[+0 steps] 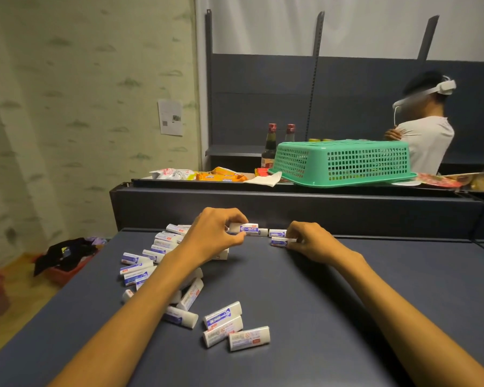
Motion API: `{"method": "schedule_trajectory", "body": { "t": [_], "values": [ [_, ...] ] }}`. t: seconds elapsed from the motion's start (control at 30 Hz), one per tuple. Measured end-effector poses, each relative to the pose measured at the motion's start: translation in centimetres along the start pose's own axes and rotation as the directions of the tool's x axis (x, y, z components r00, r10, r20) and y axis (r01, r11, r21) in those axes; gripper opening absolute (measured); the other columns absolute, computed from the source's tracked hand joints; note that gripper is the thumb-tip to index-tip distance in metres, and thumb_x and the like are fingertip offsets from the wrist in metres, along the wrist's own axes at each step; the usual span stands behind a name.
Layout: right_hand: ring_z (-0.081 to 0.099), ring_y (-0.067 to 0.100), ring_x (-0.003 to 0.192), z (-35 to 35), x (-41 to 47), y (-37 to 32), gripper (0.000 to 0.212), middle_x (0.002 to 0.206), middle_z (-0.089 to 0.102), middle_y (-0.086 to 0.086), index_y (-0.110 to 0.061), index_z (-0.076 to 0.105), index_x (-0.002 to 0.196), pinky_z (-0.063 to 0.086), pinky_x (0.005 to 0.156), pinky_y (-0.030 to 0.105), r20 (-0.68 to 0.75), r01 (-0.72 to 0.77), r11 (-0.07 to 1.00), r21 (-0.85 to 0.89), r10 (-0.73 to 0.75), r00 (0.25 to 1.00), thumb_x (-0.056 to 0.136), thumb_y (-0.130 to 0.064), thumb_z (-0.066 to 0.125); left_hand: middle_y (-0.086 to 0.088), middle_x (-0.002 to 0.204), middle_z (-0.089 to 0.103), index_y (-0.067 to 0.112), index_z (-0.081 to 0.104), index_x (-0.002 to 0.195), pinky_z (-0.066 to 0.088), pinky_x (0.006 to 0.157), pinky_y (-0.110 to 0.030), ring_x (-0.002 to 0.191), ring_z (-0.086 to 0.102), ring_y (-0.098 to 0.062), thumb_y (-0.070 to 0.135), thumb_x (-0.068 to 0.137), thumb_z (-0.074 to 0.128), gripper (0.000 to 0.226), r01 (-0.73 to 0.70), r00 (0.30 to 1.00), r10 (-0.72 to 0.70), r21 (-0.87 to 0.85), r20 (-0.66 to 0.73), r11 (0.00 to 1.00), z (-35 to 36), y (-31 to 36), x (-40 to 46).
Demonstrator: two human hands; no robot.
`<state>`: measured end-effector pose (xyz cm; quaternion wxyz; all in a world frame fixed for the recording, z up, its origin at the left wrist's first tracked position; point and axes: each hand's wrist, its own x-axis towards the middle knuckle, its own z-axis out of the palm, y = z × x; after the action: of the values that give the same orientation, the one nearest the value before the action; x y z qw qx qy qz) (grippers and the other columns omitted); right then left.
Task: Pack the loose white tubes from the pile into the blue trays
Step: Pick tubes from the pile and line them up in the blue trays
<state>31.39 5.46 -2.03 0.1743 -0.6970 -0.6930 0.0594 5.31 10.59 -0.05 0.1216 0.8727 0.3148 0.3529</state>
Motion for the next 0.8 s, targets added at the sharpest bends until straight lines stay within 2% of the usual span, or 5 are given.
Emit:
{"method": "schedule_trajectory", "body": {
  "t": [0.13,0.27,0.4,0.63,0.8],
  "values": [
    [0.063,0.015,0.08,-0.8,-0.1,-0.1,0.007,0.089,0.067,-0.001,-0.019,0.066,0.091,0.046,0.067,0.018,-0.142,-0.008,0.943,0.332,0.058,0.988,0.085,-0.017,0.069,0.009,0.093,0.072,0.026,0.071,0.101,0.059,0.075,-0.032,0.081,0.066,-0.009,0.025,0.079,0.076,0.023,-0.012,1.0,0.012,0.011,-0.007,1.0,0.2,-0.2,0.1],
    [0.071,0.019,0.085,-1.1,-0.6,0.1,0.01,0.088,0.074,0.005,-0.013,0.068,0.1,0.057,0.086,0.035,-0.126,0.032,0.753,0.657,0.069,0.99,0.09,-0.014,0.065,0.009,0.092,0.072,0.026,0.071,0.1,0.059,0.074,-0.032,0.08,0.066,-0.008,0.024,0.078,0.076,0.023,-0.025,1.0,0.025,0.002,-0.015,1.0,0.1,-0.4,0.2],
    [0.07,0.024,0.091,-1.0,-0.4,-0.1,0.025,0.098,0.07,0.011,-0.017,0.062,0.114,0.057,0.086,0.04,-0.143,0.054,0.686,0.726,0.074,0.987,0.09,-0.01,0.066,0.01,0.093,0.072,0.026,0.071,0.1,0.059,0.074,-0.033,0.08,0.066,-0.007,0.023,0.077,0.075,0.023,-0.038,0.999,0.038,-0.008,-0.023,0.999,0.1,-0.4,0.4],
    [0.069,0.017,0.084,-1.5,-0.5,-1.0,0.016,0.091,0.071,0.006,-0.017,0.06,0.092,0.055,0.079,0.032,-0.233,0.119,0.644,0.755,0.095,0.968,0.085,-0.01,0.072,0.008,0.094,0.072,0.024,0.071,0.102,0.059,0.075,-0.031,0.081,0.066,-0.008,0.023,0.079,0.075,0.023,-0.043,0.998,0.042,-0.016,-0.036,0.999,0.2,-0.4,0.3],
    [0.069,0.013,0.086,-2.0,-1.2,-1.8,0.018,0.095,0.072,0.005,-0.021,0.067,0.11,0.054,0.071,0.026,-0.227,0.162,0.649,0.743,0.018,0.974,0.093,-0.016,0.063,0.01,0.093,0.071,0.024,0.071,0.102,0.059,0.074,-0.031,0.082,0.066,-0.007,0.023,0.08,0.074,0.022,-0.05,0.998,0.049,-0.025,-0.045,0.998,0.3,-0.6,0.2]
  ]
}}
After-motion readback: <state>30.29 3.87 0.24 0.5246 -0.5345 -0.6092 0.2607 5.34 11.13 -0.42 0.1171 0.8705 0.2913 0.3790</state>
